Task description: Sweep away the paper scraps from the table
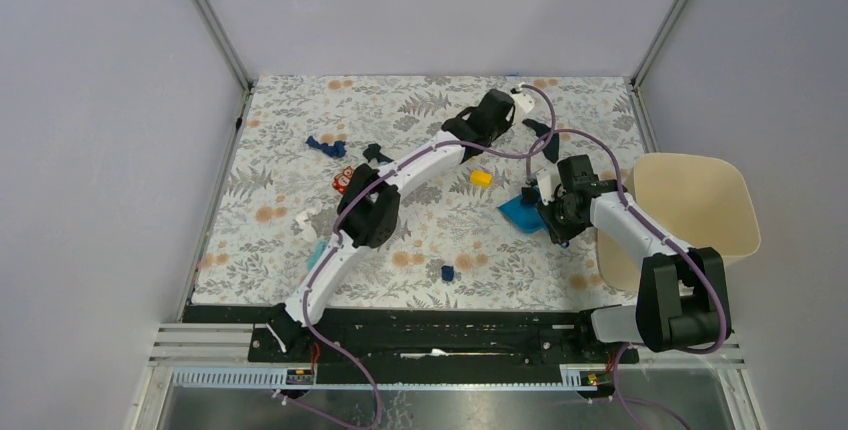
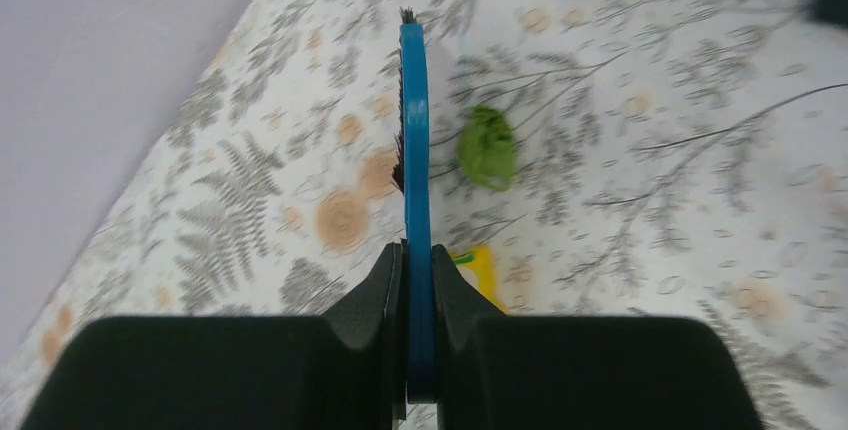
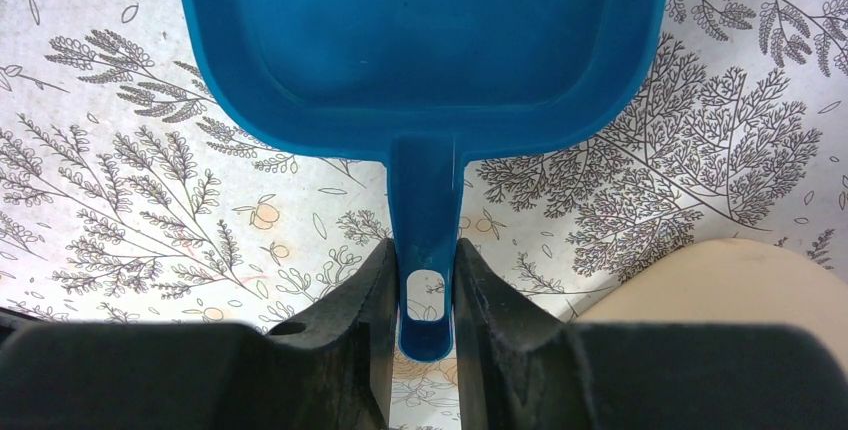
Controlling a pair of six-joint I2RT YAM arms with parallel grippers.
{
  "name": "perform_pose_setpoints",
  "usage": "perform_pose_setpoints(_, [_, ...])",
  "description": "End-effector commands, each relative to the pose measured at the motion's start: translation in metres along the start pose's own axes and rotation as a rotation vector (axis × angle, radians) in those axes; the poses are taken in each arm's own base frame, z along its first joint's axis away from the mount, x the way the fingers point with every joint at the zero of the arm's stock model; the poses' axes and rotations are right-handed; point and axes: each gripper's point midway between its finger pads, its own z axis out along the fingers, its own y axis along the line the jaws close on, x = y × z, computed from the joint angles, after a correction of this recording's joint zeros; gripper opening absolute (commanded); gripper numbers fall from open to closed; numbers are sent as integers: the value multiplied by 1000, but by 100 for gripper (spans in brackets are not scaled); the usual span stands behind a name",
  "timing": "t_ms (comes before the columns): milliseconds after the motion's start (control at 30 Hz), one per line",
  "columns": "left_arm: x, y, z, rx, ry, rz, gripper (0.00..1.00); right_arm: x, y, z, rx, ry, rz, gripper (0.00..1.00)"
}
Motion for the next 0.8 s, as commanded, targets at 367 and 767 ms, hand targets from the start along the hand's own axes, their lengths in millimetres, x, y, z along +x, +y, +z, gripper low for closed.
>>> perform_pose_setpoints(367, [-47, -96, -89, 574, -163, -142, 0, -10, -18, -7, 5, 13, 84, 0])
perform_pose_setpoints(767, [-43, -138, -168, 928, -221, -272, 0, -13, -32, 5, 6, 43, 111, 0])
